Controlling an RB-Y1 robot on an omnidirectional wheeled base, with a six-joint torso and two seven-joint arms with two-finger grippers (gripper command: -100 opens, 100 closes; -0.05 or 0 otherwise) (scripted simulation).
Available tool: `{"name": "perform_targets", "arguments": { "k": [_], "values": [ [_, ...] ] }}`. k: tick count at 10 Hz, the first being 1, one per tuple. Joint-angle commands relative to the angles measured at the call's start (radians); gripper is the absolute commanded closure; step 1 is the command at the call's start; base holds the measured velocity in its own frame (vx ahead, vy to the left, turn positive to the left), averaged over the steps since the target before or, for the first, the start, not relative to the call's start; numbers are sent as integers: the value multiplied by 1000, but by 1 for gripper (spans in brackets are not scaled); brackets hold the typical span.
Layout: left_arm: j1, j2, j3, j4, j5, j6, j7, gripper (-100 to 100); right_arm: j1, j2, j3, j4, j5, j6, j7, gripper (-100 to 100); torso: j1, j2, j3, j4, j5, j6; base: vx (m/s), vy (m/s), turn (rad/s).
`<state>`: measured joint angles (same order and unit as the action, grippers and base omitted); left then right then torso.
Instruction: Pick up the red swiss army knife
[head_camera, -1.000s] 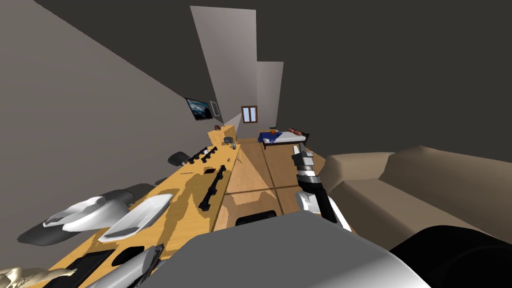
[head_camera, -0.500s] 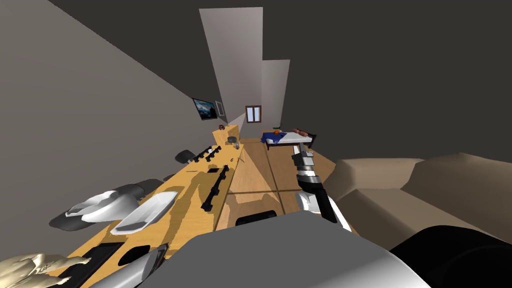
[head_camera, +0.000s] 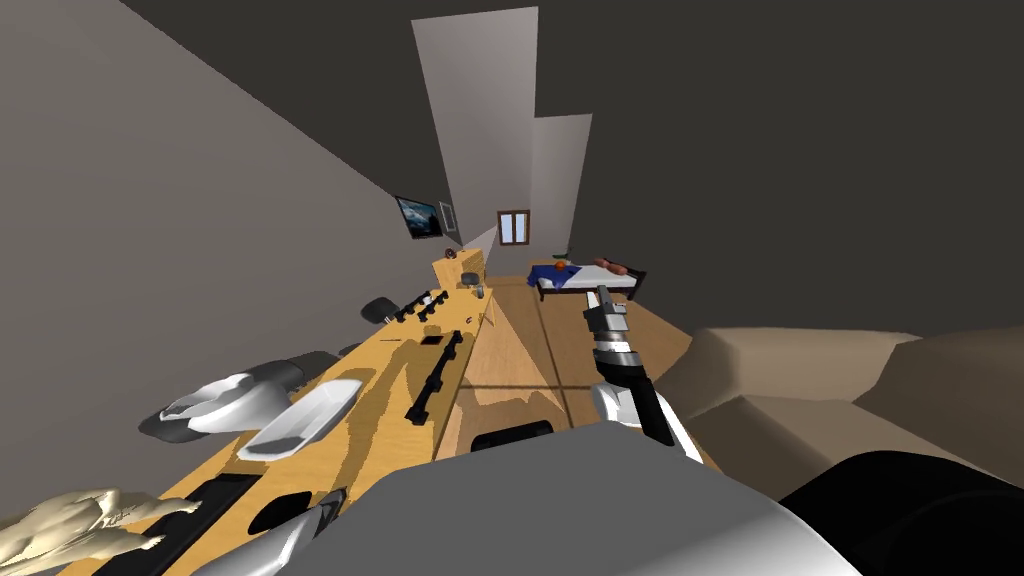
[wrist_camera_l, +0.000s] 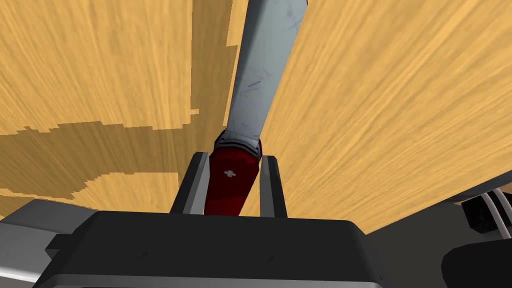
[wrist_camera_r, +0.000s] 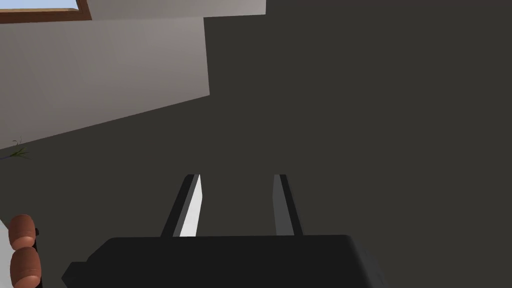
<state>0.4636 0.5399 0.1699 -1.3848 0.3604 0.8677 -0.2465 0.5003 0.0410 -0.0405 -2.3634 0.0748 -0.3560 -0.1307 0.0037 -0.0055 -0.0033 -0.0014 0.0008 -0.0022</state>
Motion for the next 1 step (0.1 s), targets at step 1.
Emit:
{"name": "perform_targets", "arguments": {
  "k": [1],
  "values": [
    [0,0,0,0,0,0,0,0,0,0,0,0,0,0,0,0,0,0,0,0,0,0,5,-1,-2]
  ]
}}
